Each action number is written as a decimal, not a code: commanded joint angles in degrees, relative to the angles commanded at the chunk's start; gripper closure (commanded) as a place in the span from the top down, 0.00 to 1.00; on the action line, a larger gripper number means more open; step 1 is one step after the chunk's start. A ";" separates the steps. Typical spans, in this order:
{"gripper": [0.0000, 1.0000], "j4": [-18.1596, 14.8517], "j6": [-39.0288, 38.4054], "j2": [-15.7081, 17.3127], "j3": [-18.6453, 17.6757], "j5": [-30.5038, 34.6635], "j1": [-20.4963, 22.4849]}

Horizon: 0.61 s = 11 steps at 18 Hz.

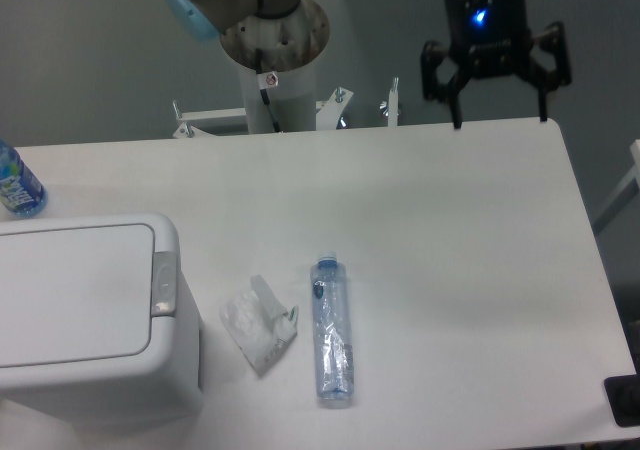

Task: Open the trash can
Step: 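Move the open gripper down toward the white trash can lid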

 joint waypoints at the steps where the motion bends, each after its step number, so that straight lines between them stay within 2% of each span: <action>1: 1.00 0.00 -3.34 -0.62 0.36 -1.31 -1.14; 6: 1.00 1.31 -14.60 -2.99 0.80 -7.38 -7.47; 11: 1.00 6.23 -24.37 -5.63 0.71 -16.08 -10.20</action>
